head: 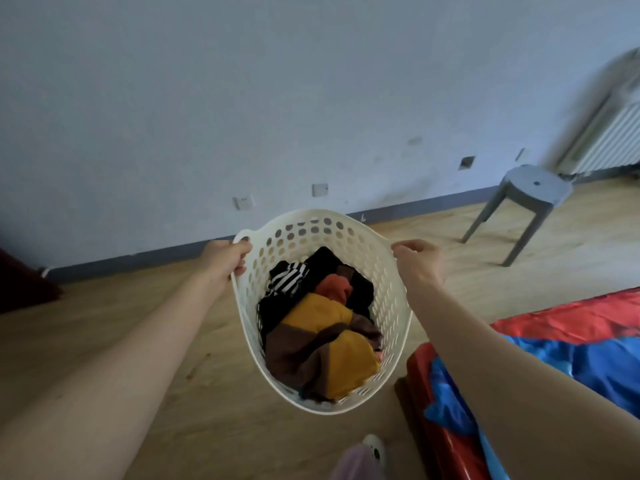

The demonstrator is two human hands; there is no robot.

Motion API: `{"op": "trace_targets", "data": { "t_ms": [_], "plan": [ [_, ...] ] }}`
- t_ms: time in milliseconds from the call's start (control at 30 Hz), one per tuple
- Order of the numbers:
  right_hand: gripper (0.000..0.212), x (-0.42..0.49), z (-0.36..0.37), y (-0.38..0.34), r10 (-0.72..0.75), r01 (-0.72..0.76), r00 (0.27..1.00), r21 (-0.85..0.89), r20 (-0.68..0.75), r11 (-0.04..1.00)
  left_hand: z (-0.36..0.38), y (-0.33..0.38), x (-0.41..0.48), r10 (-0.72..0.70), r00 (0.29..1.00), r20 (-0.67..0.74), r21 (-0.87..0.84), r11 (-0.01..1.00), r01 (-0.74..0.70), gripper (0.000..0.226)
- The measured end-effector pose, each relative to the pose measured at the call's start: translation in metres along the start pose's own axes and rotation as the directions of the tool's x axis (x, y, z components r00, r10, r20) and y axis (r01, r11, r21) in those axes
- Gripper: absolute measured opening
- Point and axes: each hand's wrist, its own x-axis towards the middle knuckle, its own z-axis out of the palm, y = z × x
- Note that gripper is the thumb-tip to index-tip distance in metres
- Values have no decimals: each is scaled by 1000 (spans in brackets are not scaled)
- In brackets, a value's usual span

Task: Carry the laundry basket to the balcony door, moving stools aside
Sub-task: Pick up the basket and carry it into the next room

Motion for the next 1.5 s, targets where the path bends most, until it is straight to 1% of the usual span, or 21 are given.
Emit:
{"op": "trace_targets", "data": {
  "t_ms": [133, 233, 333, 467, 533, 633, 733, 800, 867, 933, 1067, 1167, 1233, 1367, 1500],
  "plan": [
    [19, 94, 7, -31, 11, -11, 999, 11, -45, 1000, 71, 48, 74, 4, 999, 47, -16, 1000, -3, 20],
    [23, 148, 4, -44, 40, -38, 995, 20, -91, 999, 121, 73, 117, 7, 995, 95, 22, 1000, -9, 17],
    [24, 209, 3, -52, 90, -86, 987, 34, -137, 996, 172, 96, 163, -17, 988, 150, 68, 998, 7, 5],
    [20, 296, 6, -67, 145, -136, 967, 57, -207, 989, 245, 132, 235, -46, 968, 247, 102, 995, 21, 14],
    [16, 337, 5, -71, 186, -170, 946, 82, -266, 982, 287, 152, 269, -45, 951, 306, 132, 991, 4, 17],
    [14, 402, 1, -82, 250, -230, 909, 99, -335, 968, 351, 188, 314, -63, 907, 416, 196, 980, -22, 16],
    [12, 454, -7, -90, 307, -280, 867, 126, -392, 952, 407, 215, 344, -58, 878, 476, 245, 967, -68, 12],
    [14, 493, -16, -91, 345, -311, 837, 149, -424, 939, 452, 233, 366, -76, 862, 501, 258, 964, -65, 7],
    [17, 518, -23, -90, 366, -330, 823, 158, -434, 931, 483, 242, 378, -94, 851, 516, 265, 963, -54, 4],
    [14, 552, -34, -87, 388, -355, 812, 159, -436, 921, 523, 250, 394, -116, 844, 524, 277, 960, -40, 4],
    [13, 626, -60, -77, 407, -382, 806, 147, -429, 912, 602, 255, 425, -149, 837, 526, 307, 951, -23, 9],
    [10, 683, -75, -64, 421, -402, 816, 135, -396, 906, 657, 249, 448, -197, 847, 494, 334, 942, 24, 5],
    [12, 719, -81, -49, 439, -423, 814, 130, -380, 897, 691, 239, 466, -233, 856, 462, 354, 933, 63, 5],
    [9, 781, -86, -10, 473, -470, 812, 95, -342, 877, 750, 205, 503, -298, 864, 406, 378, 915, 139, 22],
    [14, 837, -76, 41, 517, -523, 803, 65, -298, 850, 796, 158, 541, -366, 866, 339, 406, 888, 216, 29]
  ]
}}
